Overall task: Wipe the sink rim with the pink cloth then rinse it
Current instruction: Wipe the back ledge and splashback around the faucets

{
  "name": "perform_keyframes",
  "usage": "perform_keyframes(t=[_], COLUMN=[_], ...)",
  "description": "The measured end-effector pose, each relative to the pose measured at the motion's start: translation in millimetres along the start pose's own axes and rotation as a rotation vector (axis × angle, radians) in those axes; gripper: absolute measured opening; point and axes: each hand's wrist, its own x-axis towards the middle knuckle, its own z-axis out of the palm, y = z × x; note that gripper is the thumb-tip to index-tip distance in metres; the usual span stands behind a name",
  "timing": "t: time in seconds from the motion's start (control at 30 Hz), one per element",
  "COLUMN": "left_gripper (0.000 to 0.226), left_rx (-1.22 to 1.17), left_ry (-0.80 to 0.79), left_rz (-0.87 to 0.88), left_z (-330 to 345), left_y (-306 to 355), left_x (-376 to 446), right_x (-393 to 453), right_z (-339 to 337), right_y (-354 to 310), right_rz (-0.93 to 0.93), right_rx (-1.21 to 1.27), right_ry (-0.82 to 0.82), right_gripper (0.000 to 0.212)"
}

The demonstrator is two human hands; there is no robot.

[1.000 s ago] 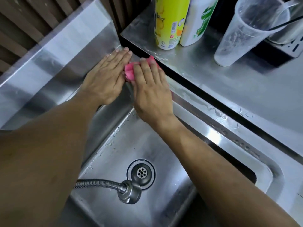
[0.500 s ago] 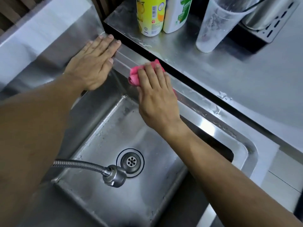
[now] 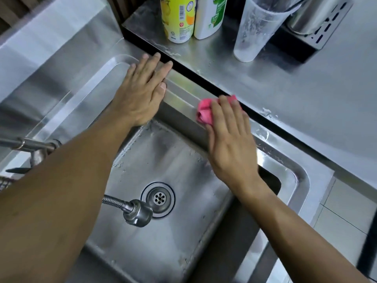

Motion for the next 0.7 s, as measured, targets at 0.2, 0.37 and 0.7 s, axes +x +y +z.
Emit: perform_keyframes(t=[0.2, 0.37, 0.7], left_gripper=[0.06, 0.055, 0.055], left_rx=[0.006, -0.051, -0.027], left_ry=[-0.008, 0.067, 0.096], left_rz=[-0.001, 0.057, 0.045], left_z=[-2, 5, 11], left_y=[4, 13, 32], left_x=[3, -1, -5], right_x=[27, 43, 11], right_z=[11, 24, 4], right_y=[-18, -27, 3], right_rz=[0.015, -0.085, -0.007], right_rx=[-0.021, 0.023, 0.02], right_ry=[0.034, 0.038, 0.028], right_gripper=[0.051, 0.05, 0.049])
